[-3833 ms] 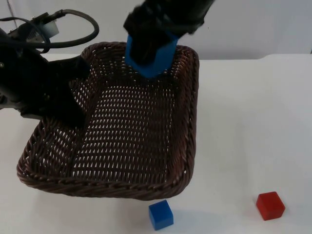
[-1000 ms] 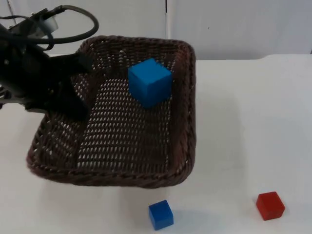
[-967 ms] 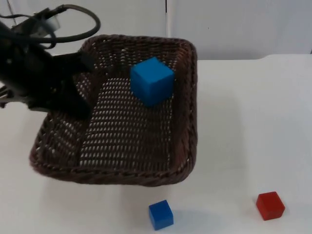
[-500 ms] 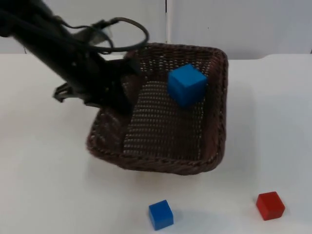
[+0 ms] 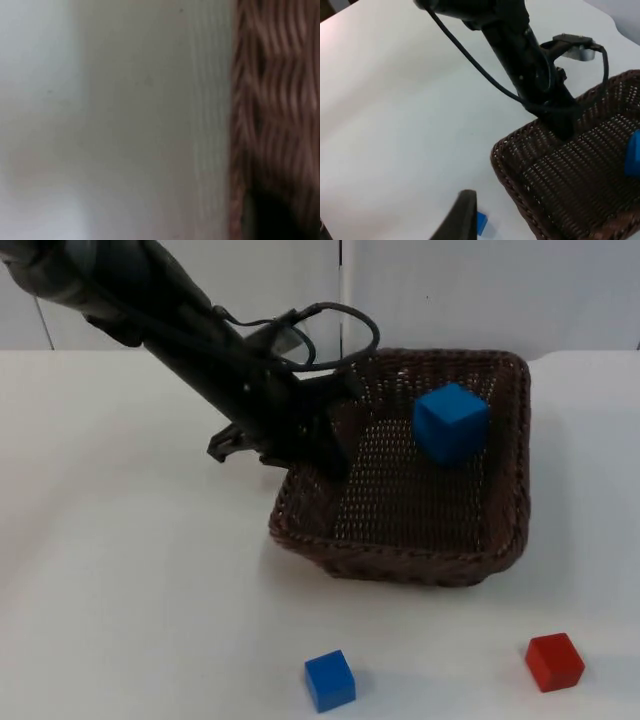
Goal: Pick up the basket with the left hand and place the largest block into the basket with the right hand.
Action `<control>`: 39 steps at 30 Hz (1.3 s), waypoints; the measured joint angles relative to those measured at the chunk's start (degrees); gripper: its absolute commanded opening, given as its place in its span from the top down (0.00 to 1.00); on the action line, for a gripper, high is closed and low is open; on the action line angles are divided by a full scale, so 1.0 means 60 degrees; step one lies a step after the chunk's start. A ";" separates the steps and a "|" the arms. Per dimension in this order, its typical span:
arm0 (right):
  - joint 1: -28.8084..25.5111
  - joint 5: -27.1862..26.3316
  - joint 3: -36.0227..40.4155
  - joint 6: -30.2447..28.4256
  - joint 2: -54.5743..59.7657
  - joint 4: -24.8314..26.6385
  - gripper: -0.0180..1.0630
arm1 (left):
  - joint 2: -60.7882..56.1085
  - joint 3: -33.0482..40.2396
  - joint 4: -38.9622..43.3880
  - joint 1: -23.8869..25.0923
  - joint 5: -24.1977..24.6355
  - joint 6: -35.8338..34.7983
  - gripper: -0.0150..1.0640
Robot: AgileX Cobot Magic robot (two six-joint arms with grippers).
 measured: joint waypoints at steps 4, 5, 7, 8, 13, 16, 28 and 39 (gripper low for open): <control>0.0000 0.0000 0.0000 0.0000 0.0000 0.0000 0.14 | 0.0000 -0.0142 -0.0721 0.0000 0.0132 0.0000 0.10; 0.0000 0.0000 0.0000 0.0000 0.0000 0.0000 0.14 | 0.0000 -0.0142 -0.0721 0.0000 0.0132 0.0000 0.01; 0.0000 0.0000 0.0000 0.0000 0.0000 0.0000 0.14 | -0.0018 -0.0142 -0.1010 0.0000 0.0307 0.0086 0.01; 0.0000 0.0000 0.0000 0.0000 0.0000 0.0000 0.14 | -0.0018 -0.0156 -0.1047 0.0000 0.0409 0.0152 0.01; 0.0000 0.0000 0.0000 0.0000 0.0000 0.0000 0.14 | -0.0018 -0.0156 -0.1160 0.0000 0.0938 0.0481 0.01; 0.0000 0.0000 0.0000 0.0000 0.0000 0.0000 0.14 | -0.0031 -0.0156 -0.1012 0.0000 0.1091 0.0519 0.01; 0.0000 0.0000 0.0000 0.0000 0.0000 0.0000 0.14 | -0.0987 -0.0156 0.3041 0.0000 0.0352 -0.1334 0.01; 0.0000 -0.0229 0.0000 0.0000 0.0000 0.0000 0.14 | -0.2185 -0.0156 0.3941 0.0000 0.0816 -0.1842 0.01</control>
